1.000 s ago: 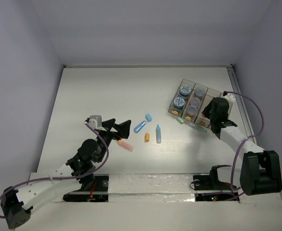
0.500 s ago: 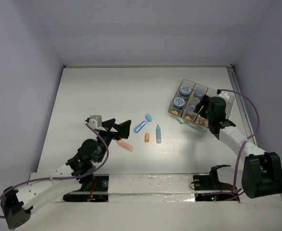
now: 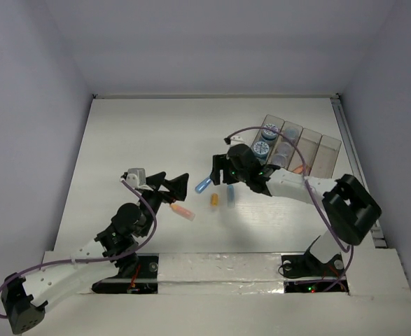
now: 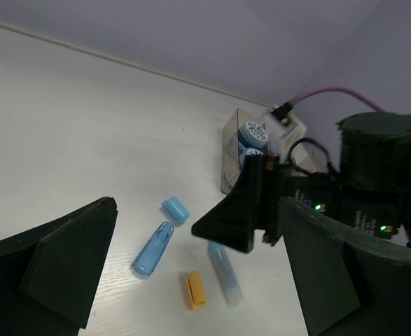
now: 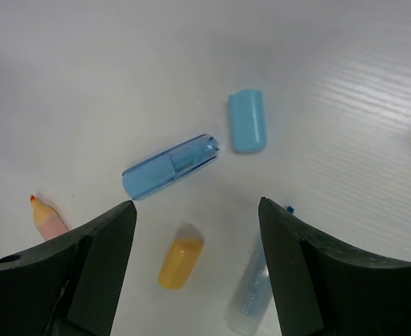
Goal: Sort the stationery into containers
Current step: Pick up the stationery from the center of the board.
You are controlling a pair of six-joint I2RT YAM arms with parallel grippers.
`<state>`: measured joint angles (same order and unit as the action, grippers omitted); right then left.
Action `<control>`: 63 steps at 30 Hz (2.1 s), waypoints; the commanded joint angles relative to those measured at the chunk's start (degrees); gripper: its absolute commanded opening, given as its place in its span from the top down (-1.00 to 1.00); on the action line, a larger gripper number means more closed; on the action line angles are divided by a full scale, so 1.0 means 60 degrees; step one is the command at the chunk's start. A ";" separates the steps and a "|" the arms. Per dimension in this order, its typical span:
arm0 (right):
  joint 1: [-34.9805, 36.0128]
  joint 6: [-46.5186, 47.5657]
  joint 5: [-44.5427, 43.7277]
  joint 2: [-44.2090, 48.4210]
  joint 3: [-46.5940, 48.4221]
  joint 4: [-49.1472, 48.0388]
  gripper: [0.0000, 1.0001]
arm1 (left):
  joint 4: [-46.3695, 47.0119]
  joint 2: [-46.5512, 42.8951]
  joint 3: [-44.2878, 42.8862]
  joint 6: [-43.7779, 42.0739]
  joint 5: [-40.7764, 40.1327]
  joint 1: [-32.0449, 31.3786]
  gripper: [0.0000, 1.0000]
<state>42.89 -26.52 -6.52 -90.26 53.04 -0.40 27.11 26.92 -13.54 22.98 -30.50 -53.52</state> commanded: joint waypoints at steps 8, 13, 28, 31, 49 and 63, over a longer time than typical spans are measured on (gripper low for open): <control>0.0746 -0.0252 0.0516 -0.2124 0.1839 0.0638 -0.44 | 0.0242 -0.0472 -0.0292 -0.0154 -0.0190 0.0013 -0.98; 0.0922 -0.0325 0.0575 -0.2724 0.2322 0.0814 -0.43 | 0.0227 -0.0589 -0.0263 -0.0124 -0.0160 0.0013 -0.98; 0.1537 0.0259 -0.0215 -0.4819 0.4826 0.2176 -0.33 | -0.0036 -0.1687 -0.0029 -0.0007 -0.0687 0.0013 -0.98; 0.1625 0.0377 -0.0406 -0.5083 0.5208 0.2469 -0.27 | -0.0153 -0.2258 0.0103 0.0037 -0.0951 0.0013 -0.98; 0.2123 0.1198 -0.2791 -0.5861 0.6761 0.3847 0.69 | -0.0535 -0.2670 0.0045 -0.0154 -0.1494 0.0013 -0.98; 0.0193 0.0510 -0.2282 -0.1352 0.3381 -0.0238 0.80 | -0.0228 -0.2027 0.0001 -0.0052 -0.0967 0.0013 -0.98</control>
<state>49.58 -21.30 -18.57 -105.54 77.25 7.57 22.61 12.84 -13.50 22.98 -38.22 -53.52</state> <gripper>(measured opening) 0.328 0.990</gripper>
